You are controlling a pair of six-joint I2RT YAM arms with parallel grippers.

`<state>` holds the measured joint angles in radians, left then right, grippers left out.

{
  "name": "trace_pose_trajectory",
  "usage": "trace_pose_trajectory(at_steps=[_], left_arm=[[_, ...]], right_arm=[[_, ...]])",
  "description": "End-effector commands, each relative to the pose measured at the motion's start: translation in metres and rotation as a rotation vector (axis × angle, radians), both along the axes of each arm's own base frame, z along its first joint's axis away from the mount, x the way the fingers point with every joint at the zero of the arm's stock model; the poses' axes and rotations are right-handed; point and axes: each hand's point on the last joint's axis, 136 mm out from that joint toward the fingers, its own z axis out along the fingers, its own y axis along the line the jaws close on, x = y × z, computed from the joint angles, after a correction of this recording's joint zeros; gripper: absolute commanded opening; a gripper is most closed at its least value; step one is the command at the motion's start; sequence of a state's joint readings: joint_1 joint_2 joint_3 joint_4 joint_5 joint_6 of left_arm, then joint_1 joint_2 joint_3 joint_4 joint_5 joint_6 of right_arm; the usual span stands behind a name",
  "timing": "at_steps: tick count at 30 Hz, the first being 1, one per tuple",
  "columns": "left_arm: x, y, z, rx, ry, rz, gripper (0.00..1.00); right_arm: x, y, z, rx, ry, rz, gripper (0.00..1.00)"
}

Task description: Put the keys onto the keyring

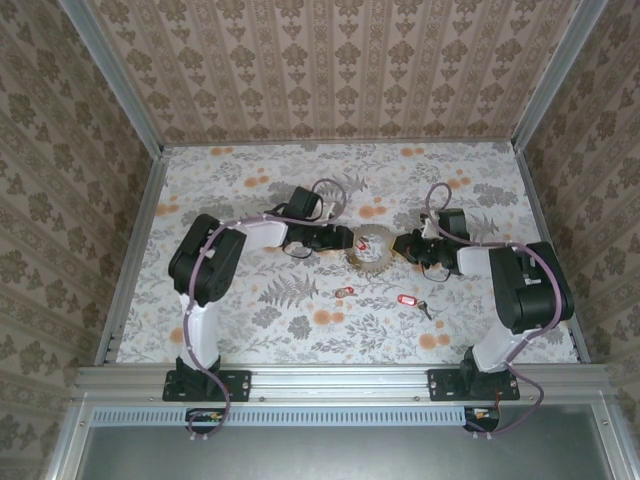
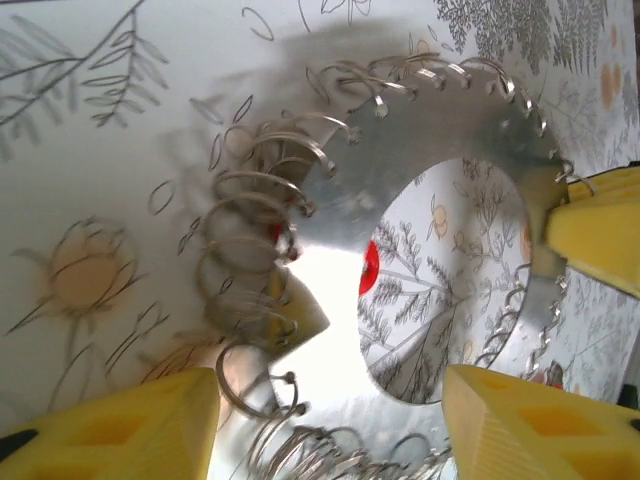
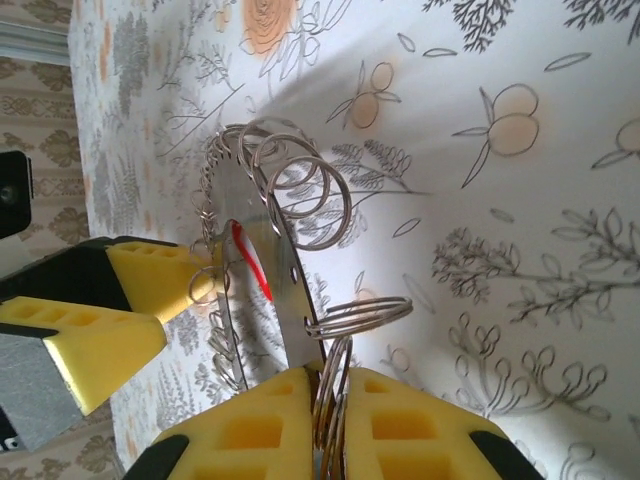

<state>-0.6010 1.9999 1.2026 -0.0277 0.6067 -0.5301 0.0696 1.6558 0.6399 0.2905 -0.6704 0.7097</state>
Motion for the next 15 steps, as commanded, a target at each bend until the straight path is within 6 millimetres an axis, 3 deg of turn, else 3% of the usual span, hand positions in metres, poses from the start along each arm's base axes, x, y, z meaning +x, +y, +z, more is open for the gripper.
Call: trace_pose_trajectory(at_steps=[1, 6, 8, 12, 15], left_arm=[[0.015, 0.017, 0.034, -0.024, -0.082, 0.091, 0.70], [0.022, 0.035, 0.065, -0.093, -0.124, 0.179, 0.85], [0.023, 0.036, 0.077, -0.147, -0.119, 0.194, 0.87], [0.021, 0.028, 0.103, -0.281, -0.096, 0.181, 0.87], [0.020, 0.019, 0.122, -0.381, -0.084, 0.169, 0.87]], right_arm=[[0.002, 0.002, 0.030, 0.069, -0.071, -0.009, 0.11], [0.004, 0.002, 0.066, 0.122, -0.142, -0.038, 0.10], [0.005, 0.002, 0.083, 0.141, -0.174, -0.049, 0.10], [0.005, 0.002, 0.119, 0.170, -0.248, -0.065, 0.10], [0.003, 0.000, 0.134, 0.169, -0.270, -0.077, 0.10]])
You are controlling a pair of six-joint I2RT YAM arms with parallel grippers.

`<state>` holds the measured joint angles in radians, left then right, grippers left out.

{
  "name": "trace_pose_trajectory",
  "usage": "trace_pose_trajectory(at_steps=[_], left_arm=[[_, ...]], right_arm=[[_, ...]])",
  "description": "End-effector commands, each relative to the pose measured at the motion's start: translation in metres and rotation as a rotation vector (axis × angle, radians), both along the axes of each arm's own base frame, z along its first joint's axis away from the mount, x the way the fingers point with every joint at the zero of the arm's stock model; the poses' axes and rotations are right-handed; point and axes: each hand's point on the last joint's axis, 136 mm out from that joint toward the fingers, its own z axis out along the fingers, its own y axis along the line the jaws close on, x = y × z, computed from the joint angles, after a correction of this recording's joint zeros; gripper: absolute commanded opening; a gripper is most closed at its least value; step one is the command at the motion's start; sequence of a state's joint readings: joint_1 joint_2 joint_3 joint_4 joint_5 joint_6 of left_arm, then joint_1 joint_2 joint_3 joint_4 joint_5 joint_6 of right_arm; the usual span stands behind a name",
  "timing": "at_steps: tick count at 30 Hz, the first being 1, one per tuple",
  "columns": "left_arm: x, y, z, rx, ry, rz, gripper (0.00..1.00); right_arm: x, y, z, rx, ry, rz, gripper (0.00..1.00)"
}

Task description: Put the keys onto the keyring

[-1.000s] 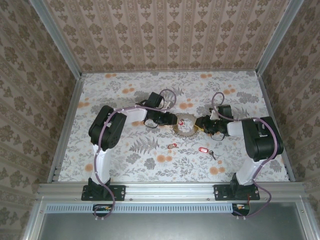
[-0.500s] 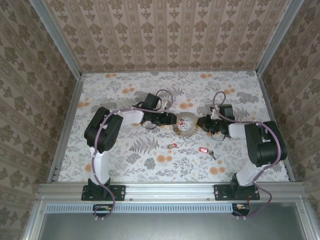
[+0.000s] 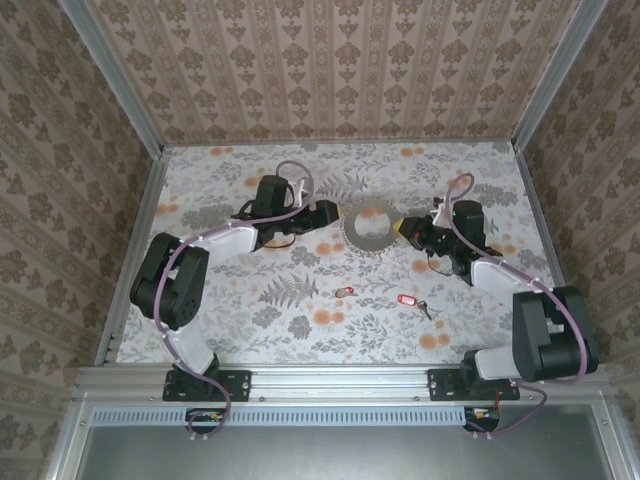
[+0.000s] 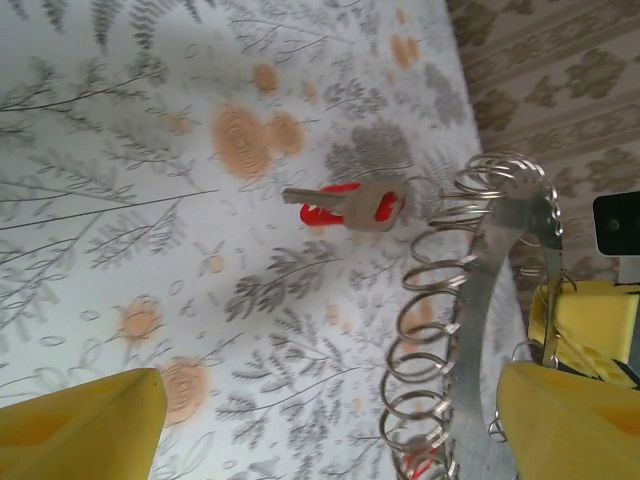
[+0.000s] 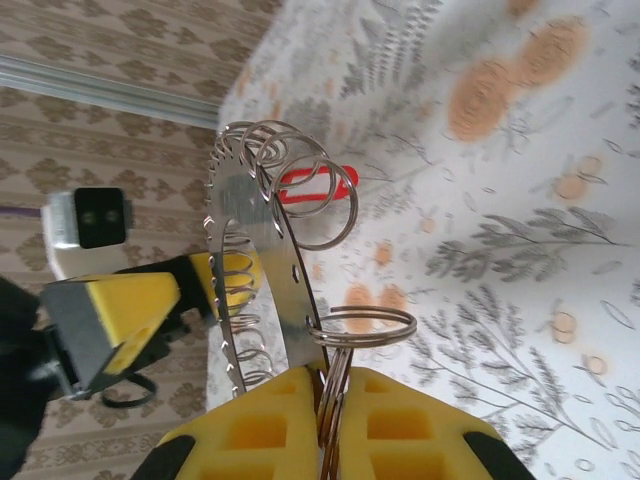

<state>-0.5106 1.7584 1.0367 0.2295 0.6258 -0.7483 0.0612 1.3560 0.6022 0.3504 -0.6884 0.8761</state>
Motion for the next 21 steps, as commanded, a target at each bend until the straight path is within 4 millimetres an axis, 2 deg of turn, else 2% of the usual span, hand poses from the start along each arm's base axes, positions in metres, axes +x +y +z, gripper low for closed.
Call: trace_pose_trajectory(at_steps=[1, 6, 13, 16, 21], left_arm=[[-0.005, -0.015, 0.040, -0.183, -0.005, -0.036, 0.88], [-0.005, -0.025, 0.056, -0.291, 0.014, -0.058, 0.87], [-0.014, -0.044, 0.070, -0.378, 0.018, -0.108, 0.84], [-0.019, -0.052, 0.073, -0.385, 0.019, -0.134, 0.79], [-0.023, -0.058, 0.077, -0.393, 0.012, -0.155, 0.64]], right_arm=[[0.001, 0.000, 0.039, 0.041, -0.075, -0.005, 0.11], [-0.002, 0.002, 0.061, 0.062, -0.111, 0.005, 0.11], [-0.004, 0.003, 0.076, 0.086, -0.134, 0.001, 0.11], [-0.004, 0.004, 0.080, 0.094, -0.139, 0.007, 0.11], [-0.004, 0.006, 0.084, 0.102, -0.144, 0.016, 0.11]])
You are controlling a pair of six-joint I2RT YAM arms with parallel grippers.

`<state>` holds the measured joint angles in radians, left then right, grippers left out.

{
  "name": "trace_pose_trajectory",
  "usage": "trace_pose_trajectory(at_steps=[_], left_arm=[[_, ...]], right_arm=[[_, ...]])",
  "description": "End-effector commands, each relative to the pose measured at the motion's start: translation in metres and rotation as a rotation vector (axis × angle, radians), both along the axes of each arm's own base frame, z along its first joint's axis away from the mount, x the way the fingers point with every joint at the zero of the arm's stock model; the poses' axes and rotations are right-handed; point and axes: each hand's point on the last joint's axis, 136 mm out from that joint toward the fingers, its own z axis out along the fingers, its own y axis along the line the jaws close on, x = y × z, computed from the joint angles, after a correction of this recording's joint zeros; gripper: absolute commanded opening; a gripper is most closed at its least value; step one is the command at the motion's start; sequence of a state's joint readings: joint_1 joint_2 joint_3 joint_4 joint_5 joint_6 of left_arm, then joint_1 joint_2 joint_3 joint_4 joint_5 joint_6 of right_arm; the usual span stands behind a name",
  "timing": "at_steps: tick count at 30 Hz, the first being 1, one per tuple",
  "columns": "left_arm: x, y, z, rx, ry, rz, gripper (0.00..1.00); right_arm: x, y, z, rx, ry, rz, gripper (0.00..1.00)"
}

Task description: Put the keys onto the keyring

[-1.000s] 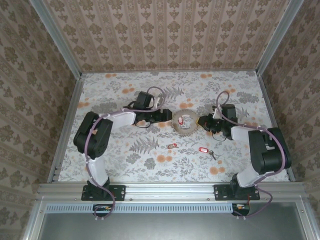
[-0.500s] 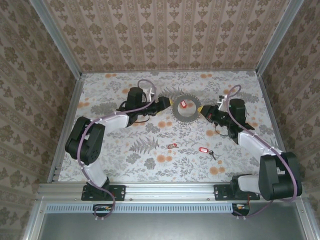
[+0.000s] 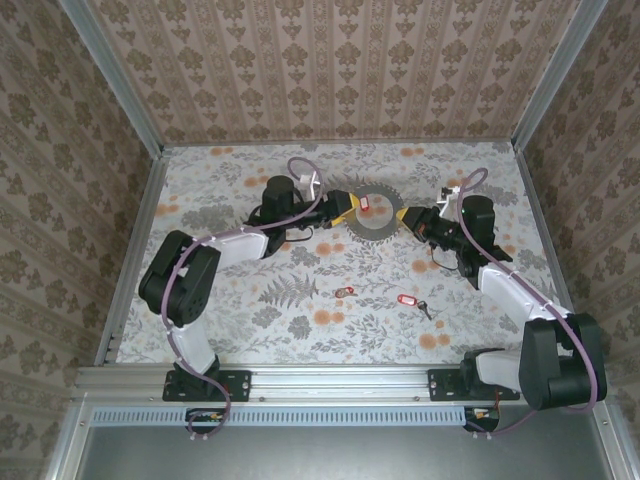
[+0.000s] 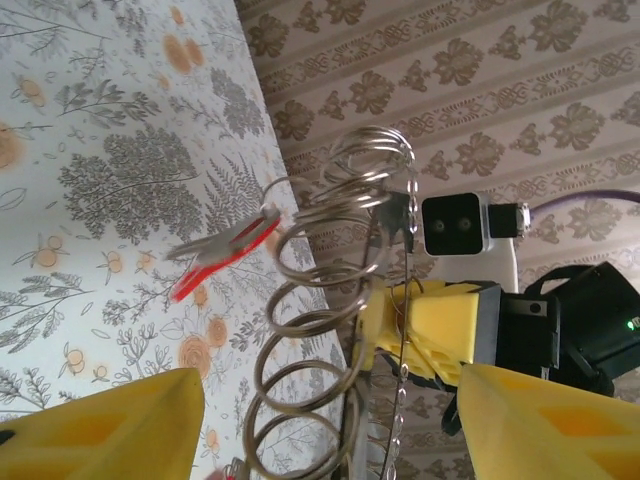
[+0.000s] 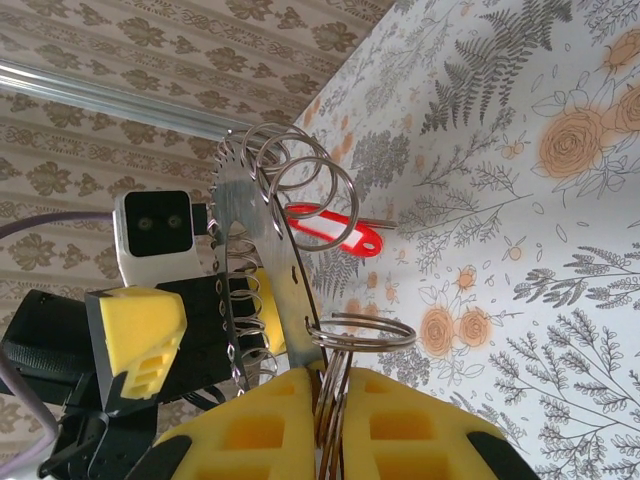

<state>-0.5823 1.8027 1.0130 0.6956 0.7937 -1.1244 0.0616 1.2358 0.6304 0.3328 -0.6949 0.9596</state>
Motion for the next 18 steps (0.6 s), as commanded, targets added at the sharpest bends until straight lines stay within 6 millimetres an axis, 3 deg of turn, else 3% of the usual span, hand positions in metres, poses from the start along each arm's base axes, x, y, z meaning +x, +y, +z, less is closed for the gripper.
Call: trace_pose_trajectory(at_steps=[1, 10, 18], left_arm=[[-0.001, -0.006, 0.014, -0.043, -0.037, -0.030, 0.60], [-0.002, -0.006, 0.025, -0.073, -0.050, -0.034, 0.33], [-0.002, 0.005, 0.046, -0.102, -0.094, -0.006, 0.00]], right_arm=[[0.000, 0.006, 0.034, 0.035, -0.073, 0.035, 0.12], [-0.002, 0.010, 0.041, 0.046, -0.085, 0.056, 0.13], [-0.008, 0.010, 0.051, 0.008, -0.121, 0.074, 0.17]])
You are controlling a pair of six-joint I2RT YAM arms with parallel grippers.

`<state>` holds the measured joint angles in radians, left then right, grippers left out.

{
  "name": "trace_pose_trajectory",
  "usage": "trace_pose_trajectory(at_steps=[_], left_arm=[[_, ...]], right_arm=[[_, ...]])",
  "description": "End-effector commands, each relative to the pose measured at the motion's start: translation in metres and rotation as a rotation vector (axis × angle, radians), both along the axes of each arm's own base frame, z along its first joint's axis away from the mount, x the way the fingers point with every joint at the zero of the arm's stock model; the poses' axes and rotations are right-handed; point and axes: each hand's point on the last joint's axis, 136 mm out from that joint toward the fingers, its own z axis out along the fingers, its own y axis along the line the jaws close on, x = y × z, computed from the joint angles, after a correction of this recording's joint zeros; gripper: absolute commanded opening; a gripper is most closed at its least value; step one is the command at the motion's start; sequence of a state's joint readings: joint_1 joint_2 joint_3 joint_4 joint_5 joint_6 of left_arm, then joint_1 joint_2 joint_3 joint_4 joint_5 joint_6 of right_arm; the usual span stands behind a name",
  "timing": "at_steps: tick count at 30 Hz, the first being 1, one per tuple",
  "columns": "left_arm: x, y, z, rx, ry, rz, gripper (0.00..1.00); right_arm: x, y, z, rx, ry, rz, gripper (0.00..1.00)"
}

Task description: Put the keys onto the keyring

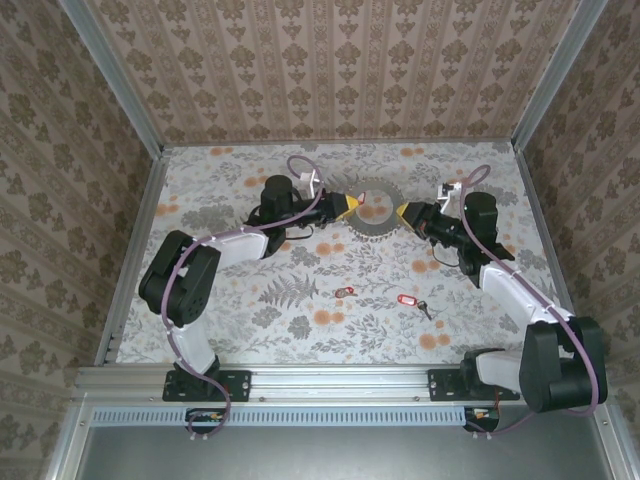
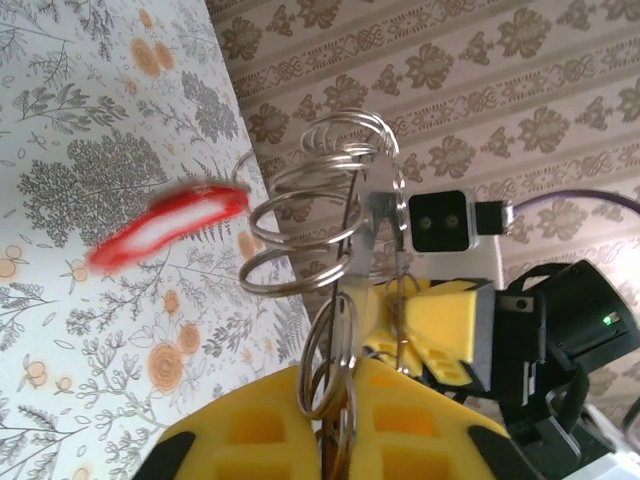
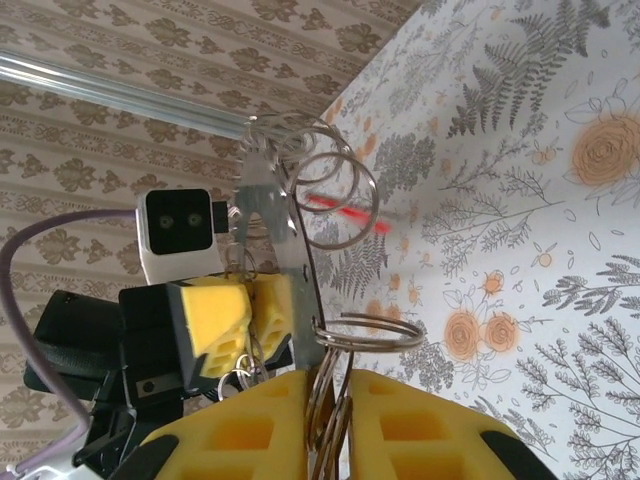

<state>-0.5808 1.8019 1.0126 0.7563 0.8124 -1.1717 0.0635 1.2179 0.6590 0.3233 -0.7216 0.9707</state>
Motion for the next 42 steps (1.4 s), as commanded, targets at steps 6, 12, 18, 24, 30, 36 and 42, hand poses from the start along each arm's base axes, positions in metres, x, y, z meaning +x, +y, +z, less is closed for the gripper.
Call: trace_pose_trajectory(at_steps=[6, 12, 18, 24, 30, 36, 42], left_arm=[[0.002, 0.033, 0.070, -0.086, -0.194, 0.055, 0.00], [-0.011, 0.051, 0.109, -0.008, -0.370, 0.059, 0.00], [-0.044, 0.070, 0.124, 0.194, -0.589, 0.080, 0.00], [-0.058, 0.072, 0.130, 0.140, -0.573, 0.071, 0.00], [-0.061, 0.068, 0.131, 0.139, -0.614, 0.123, 0.00], [-0.045, 0.077, 0.125, 0.167, -0.586, 0.234, 0.00], [-0.044, 0.082, 0.124, 0.148, -0.586, 0.257, 0.00]], right_arm=[[-0.015, -0.007, 0.042, -0.184, -0.130, 0.009, 0.29], [-0.024, -0.040, 0.063, -0.424, -0.224, -0.124, 0.62], [-0.033, -0.040, 0.090, -0.552, -0.610, -0.144, 0.56], [-0.051, -0.014, 0.091, -0.725, -0.893, -0.009, 0.41], [-0.079, 0.038, 0.065, -0.950, -1.249, 0.183, 0.38], [-0.080, 0.058, 0.059, -0.983, -1.362, 0.201, 0.28], [-0.079, 0.073, 0.050, -0.969, -1.380, 0.190, 0.23]])
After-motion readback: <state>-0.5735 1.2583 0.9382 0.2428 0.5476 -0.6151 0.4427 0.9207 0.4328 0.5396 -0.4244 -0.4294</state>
